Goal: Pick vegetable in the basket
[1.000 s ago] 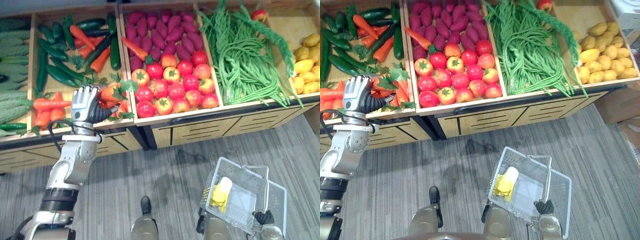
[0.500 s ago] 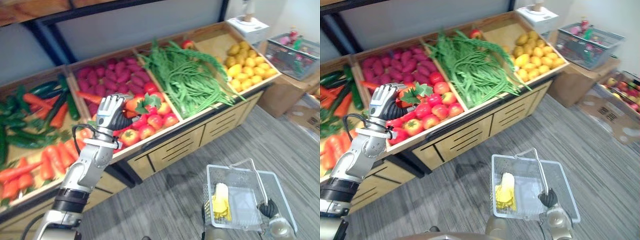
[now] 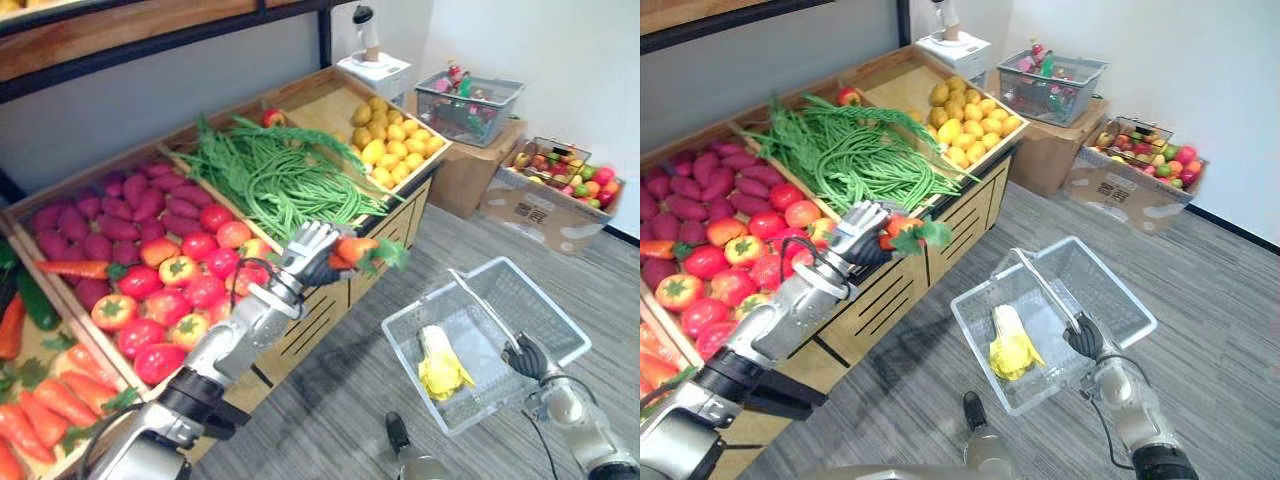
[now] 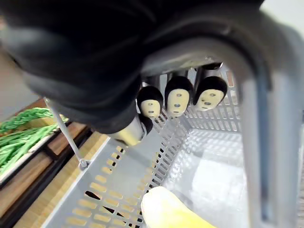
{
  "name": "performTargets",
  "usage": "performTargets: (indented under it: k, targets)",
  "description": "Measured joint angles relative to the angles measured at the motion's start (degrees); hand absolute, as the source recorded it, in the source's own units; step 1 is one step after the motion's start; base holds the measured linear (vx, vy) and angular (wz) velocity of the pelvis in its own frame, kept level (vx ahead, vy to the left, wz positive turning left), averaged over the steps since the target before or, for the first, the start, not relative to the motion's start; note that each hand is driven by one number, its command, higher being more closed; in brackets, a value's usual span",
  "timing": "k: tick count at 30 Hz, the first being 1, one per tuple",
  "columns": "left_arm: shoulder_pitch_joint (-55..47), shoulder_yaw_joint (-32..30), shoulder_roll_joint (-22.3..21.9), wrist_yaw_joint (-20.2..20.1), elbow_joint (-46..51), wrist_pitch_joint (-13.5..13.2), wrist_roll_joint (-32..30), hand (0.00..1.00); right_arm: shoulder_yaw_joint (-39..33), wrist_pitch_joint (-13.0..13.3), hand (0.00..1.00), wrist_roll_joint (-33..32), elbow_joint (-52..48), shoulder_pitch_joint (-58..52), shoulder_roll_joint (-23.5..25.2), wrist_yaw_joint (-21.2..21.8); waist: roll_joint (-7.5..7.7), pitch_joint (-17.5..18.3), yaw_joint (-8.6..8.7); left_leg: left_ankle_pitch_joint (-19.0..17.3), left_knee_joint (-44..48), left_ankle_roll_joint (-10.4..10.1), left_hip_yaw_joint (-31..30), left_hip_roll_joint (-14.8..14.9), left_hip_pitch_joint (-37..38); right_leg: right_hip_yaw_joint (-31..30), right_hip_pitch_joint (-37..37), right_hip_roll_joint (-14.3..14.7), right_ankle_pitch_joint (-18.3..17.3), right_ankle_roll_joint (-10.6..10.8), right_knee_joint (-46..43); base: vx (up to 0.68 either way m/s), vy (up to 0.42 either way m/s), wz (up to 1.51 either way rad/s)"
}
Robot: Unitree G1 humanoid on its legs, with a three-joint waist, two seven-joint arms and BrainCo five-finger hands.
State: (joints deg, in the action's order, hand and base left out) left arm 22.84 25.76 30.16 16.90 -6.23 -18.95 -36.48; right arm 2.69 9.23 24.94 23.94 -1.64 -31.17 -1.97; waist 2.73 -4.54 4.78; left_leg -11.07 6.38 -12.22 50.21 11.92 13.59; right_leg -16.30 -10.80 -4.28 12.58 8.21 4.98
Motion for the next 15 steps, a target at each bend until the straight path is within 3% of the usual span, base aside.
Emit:
performTargets:
  k: [7, 15]
  targets:
    - [0.4, 7.6, -2.5, -2.9, 3.0, -2.2, 2.7, 1.0, 3.6, 2.8, 1.0, -0.1, -7.8, 0.5, -5.7, 1.2, -1.34, 1.3, -0.18, -1.2, 3.2, -1.5, 4.9, 2.9, 1.6, 0.0, -0.1, 2.7, 0.3, -0.4, -0.8, -0.02, -0.063, -0.24]
    - [1.2, 17.1, -3.8, -6.2, 3.5, -5.1, 4.9, 1.0, 11.8, 4.9, 1.0, -0.1, -12.3, 3.1, -12.1, 2.2, -2.83, 2.7, -0.19, -1.6, 4.6, -2.2, 9.5, 3.3, 2.6, -2.3, -1.7, 4.2, 0.3, -0.4, -2.1, -0.06, -0.064, -0.21]
